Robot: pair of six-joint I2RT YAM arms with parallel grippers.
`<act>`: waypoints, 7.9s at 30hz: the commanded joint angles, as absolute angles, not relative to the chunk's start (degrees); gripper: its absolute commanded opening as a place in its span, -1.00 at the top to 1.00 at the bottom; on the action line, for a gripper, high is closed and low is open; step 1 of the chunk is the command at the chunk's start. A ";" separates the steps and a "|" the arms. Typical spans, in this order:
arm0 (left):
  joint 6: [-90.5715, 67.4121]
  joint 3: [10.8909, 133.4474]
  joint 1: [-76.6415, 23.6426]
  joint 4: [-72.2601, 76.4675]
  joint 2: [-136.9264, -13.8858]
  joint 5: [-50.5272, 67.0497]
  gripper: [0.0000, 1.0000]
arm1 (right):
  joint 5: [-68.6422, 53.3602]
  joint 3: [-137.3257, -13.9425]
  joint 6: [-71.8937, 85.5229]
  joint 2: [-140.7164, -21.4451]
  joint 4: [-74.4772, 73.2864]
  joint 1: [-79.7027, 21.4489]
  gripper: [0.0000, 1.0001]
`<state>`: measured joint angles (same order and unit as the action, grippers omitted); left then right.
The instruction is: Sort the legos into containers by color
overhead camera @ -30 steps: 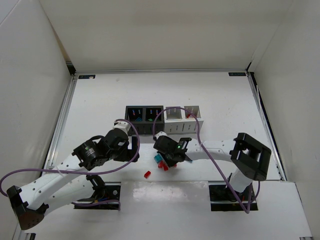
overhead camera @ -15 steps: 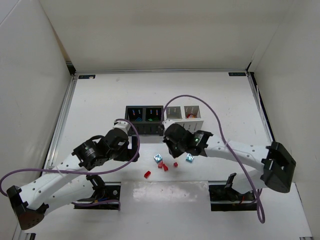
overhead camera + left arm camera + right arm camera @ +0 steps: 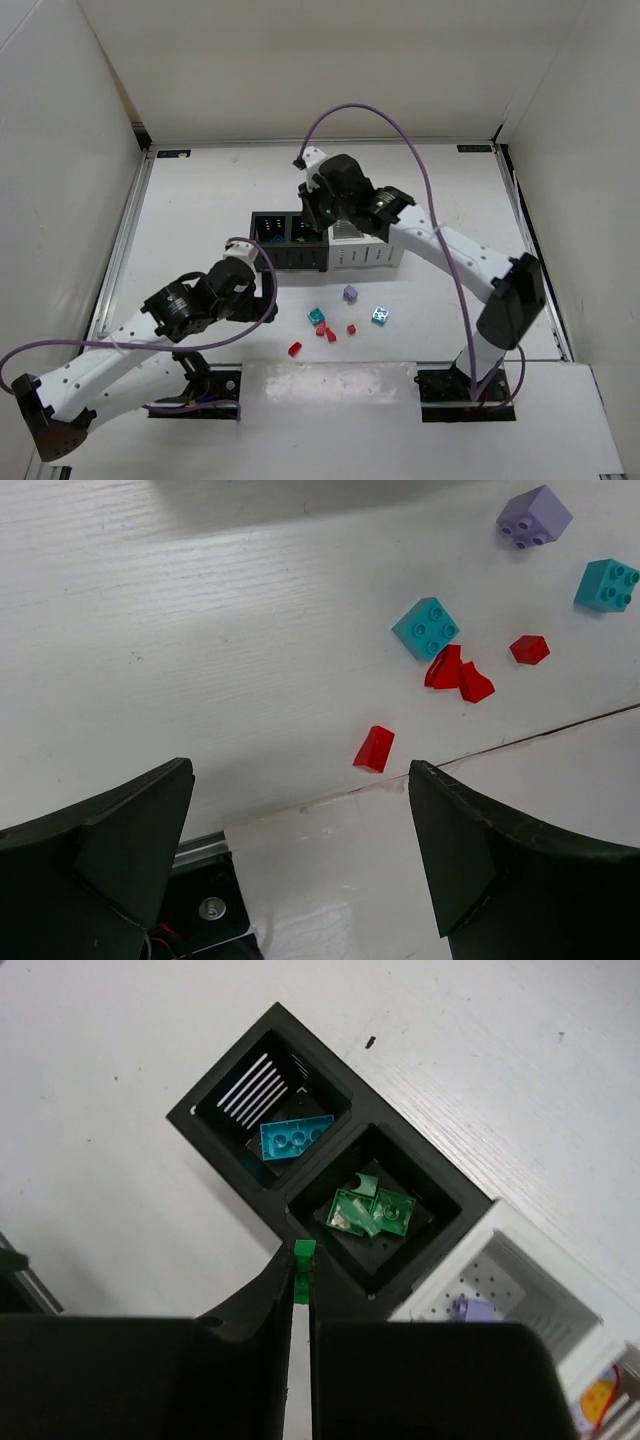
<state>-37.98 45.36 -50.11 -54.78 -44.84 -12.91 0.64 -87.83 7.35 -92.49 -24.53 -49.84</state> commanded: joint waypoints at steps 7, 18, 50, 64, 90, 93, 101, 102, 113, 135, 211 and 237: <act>-36.47 48.51 -50.27 -55.02 -48.07 -13.45 -1.00 | -1.14 -93.43 4.75 -99.40 -25.31 -49.13 0.48; -38.93 47.37 -50.27 -51.95 -48.77 -12.66 -1.00 | -0.26 -90.44 4.21 -93.00 -26.89 -47.99 0.12; -51.07 49.38 -59.77 -20.65 -88.85 -15.65 -0.97 | 19.17 -57.57 20.39 -49.84 -40.69 -43.68 -0.03; -51.86 49.65 -61.17 -27.86 -89.47 -17.49 -0.55 | 20.39 -56.51 20.57 -47.64 -41.92 -41.22 -0.03; -47.55 60.64 -65.21 -43.76 -82.54 -29.00 -0.05 | 18.72 -55.11 19.07 -44.82 -40.34 -37.97 -0.03; -47.03 62.92 -65.39 -48.15 -77.62 -32.16 -0.05 | 17.05 -54.93 18.63 -44.74 -39.47 -36.31 -0.03; -34.73 65.31 -48.75 -47.40 -65.31 -31.67 -0.05 | 13.27 -53.18 18.11 -44.38 -36.39 -33.05 -0.03; -34.11 65.04 -46.78 -46.33 -64.78 -30.51 -0.05 | 13.45 -53.09 18.19 -44.73 -35.86 -32.87 -0.03; -24.26 71.36 -32.26 -39.64 -75.66 -17.40 -0.05 | 15.21 -54.40 19.78 -49.21 -35.24 -32.70 -0.03; -27.07 66.81 -30.75 -43.41 -69.18 -12.83 -1.00 | 16.61 -47.99 28.90 -50.80 -40.35 -39.89 -0.15; -41.13 54.40 -40.43 -66.53 -44.21 -21.97 -1.00 | 0.70 -107.05 12.39 -110.74 -21.27 -54.05 0.10; -36.74 54.58 -40.25 -57.14 -49.74 -17.24 -1.00 | 9.20 -61.41 13.80 -74.91 -20.92 -53.08 -0.22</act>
